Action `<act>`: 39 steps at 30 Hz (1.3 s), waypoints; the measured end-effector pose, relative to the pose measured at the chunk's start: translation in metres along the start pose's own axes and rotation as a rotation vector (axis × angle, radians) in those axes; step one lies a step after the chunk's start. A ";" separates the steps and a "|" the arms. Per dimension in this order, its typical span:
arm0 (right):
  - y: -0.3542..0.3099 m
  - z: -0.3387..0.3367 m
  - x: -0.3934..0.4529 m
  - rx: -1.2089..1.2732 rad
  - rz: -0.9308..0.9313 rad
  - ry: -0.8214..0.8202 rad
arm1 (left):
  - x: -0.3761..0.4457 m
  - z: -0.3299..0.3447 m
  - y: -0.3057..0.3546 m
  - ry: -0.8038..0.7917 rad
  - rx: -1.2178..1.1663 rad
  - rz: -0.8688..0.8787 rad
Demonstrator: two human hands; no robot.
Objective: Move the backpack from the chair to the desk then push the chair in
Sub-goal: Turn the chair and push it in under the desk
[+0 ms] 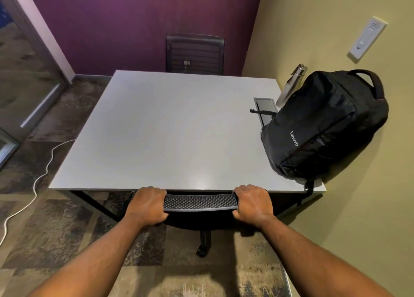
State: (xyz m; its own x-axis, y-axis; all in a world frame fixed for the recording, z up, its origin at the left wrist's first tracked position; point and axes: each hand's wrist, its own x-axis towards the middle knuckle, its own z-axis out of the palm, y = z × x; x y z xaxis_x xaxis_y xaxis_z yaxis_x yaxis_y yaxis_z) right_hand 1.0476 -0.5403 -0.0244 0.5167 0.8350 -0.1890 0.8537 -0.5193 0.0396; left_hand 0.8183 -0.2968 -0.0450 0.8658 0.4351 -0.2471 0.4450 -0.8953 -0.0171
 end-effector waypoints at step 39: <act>-0.023 0.014 -0.097 0.004 -0.104 -0.006 | -0.118 0.032 0.045 -0.005 0.109 0.007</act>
State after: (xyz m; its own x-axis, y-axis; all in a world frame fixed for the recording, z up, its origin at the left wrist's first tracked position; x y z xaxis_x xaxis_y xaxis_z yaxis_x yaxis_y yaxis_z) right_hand 0.9767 -0.6115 -0.0211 0.4251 0.8833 -0.1976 0.9024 -0.4307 0.0159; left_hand 0.7290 -0.3917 -0.0475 0.8678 0.4283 -0.2520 0.4109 -0.9036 -0.1210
